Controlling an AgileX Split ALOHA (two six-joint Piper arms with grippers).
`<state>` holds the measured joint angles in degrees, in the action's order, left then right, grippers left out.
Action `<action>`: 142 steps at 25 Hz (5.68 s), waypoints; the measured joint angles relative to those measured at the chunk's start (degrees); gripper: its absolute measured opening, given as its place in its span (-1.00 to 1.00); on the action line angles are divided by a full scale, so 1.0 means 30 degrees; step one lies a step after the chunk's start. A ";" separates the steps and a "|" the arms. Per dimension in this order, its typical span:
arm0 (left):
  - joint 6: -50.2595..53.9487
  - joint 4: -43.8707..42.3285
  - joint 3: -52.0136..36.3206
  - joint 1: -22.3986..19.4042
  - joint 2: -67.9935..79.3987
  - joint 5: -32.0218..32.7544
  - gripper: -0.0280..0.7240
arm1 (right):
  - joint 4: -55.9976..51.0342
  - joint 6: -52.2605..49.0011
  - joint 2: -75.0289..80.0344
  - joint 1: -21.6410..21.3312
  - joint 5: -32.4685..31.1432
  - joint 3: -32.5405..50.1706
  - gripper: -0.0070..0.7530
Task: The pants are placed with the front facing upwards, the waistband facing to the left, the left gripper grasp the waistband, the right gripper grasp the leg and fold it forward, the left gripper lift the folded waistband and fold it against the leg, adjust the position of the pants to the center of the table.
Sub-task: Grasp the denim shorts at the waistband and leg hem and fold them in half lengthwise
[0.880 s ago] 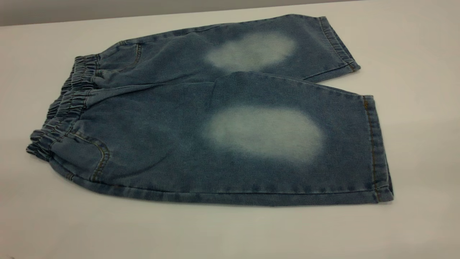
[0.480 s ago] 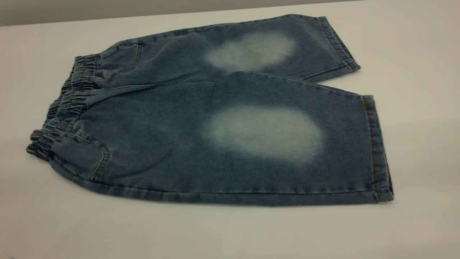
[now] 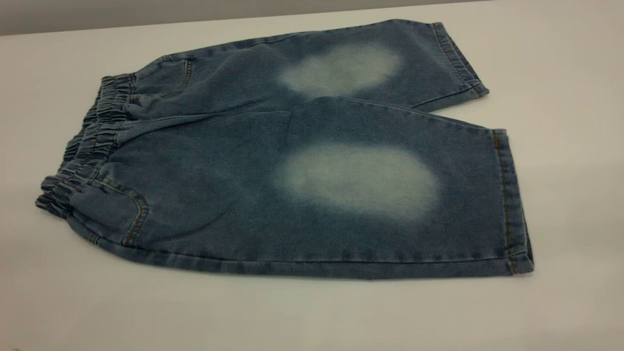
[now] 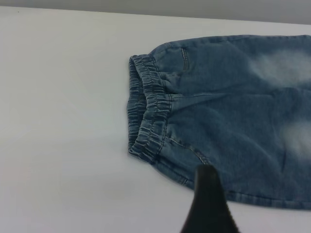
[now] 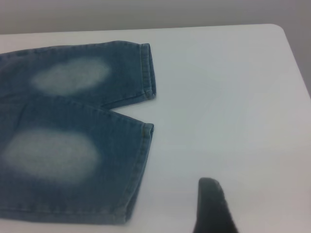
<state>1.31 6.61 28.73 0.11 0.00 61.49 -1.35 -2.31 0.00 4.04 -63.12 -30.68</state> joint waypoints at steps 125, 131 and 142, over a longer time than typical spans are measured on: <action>-1.1244 1.4107 0.7840 -0.6097 4.0028 -0.8311 0.50 | -1.3787 1.0676 1.8913 0.0000 1.0038 -0.0016 -0.01; -1.1332 1.5166 0.7840 -0.6097 4.0516 -0.8061 0.42 | -1.3787 1.0656 1.8913 0.0000 1.0075 -0.0016 -0.01; -1.1350 1.4962 0.7828 -0.6064 4.0926 -0.8431 -0.55 | -1.3772 1.0656 1.8913 0.0000 0.9974 -0.0016 -0.01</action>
<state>-32.74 51.49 52.22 -18.08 122.78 36.20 -42.66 29.66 56.74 4.04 -33.20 -30.73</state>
